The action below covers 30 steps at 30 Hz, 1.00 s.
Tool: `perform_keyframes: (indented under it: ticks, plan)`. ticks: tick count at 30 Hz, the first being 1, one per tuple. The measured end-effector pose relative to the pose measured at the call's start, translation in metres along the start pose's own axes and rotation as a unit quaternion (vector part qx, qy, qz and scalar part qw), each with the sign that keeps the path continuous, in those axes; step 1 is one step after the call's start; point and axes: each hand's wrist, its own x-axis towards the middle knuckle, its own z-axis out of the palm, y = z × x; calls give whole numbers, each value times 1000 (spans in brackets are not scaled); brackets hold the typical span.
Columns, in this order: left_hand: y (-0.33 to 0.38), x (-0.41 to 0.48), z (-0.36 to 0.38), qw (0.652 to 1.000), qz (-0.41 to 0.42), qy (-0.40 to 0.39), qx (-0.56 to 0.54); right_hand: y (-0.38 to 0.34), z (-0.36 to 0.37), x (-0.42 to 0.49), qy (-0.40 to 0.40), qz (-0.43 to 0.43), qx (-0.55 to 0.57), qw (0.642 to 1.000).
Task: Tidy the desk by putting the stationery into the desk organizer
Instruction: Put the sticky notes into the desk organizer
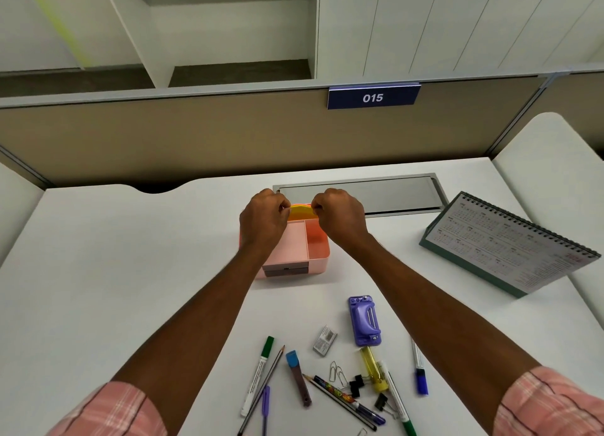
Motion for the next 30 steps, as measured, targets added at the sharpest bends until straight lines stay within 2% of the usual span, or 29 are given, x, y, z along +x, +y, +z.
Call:
perform_keyframes:
  ticks: [14,30]
  plan:
    - [-1,7,7,999,-25,-27,19,5,13,8,17,-10,-20,1000]
    - [12,-2,-4,1000,-20,13,-10,4,12,-3,74,13,31,997]
